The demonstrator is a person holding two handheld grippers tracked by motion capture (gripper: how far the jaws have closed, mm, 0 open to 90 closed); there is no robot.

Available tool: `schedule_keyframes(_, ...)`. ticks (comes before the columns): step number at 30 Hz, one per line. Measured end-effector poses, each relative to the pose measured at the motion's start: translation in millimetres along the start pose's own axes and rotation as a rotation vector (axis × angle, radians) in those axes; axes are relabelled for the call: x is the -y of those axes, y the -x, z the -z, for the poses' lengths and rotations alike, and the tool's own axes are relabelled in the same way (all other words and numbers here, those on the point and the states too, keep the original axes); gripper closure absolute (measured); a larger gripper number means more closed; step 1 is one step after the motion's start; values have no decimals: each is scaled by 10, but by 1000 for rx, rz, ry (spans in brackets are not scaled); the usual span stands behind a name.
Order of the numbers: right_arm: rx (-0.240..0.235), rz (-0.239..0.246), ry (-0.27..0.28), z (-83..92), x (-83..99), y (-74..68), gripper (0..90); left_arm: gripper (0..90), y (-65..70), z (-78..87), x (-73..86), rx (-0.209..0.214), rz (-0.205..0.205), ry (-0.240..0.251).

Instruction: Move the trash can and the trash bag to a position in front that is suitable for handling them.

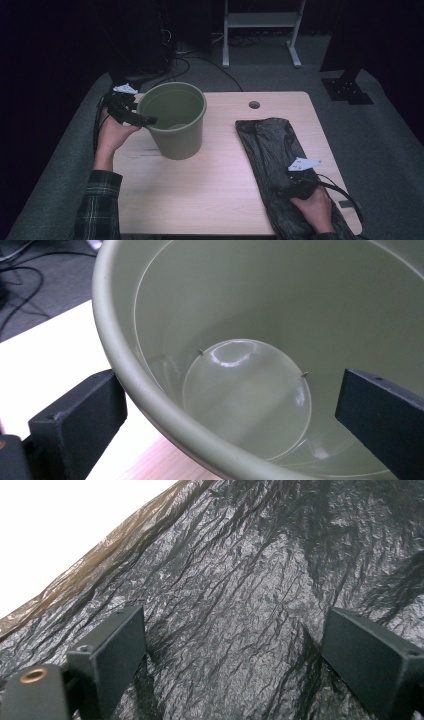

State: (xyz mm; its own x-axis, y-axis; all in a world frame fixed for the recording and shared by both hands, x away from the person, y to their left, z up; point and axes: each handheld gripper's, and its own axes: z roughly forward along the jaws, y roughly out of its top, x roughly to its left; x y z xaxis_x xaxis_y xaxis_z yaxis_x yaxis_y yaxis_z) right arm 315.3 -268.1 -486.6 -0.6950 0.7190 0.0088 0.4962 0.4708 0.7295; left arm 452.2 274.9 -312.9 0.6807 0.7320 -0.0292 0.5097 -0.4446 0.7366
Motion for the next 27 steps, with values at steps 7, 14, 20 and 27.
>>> schedule_keyframes(7, 0, -1, 0, 0, 0, -1, 94, 0, 162, -30, -14, 46, -31, -7)
schedule_keyframes(14, 1, 0, -1, -1, 0, -1, 93, 0, 365, -60, 16, 112, -48, 18)
schedule_keyframes(20, 1, -2, 0, -1, 0, -2, 94, 0, 524, -82, 16, 145, -75, 26)
schedule_keyframes(27, 1, -3, 0, -1, 0, -2, 94, 0, 773, -111, 20, 184, -112, 31)
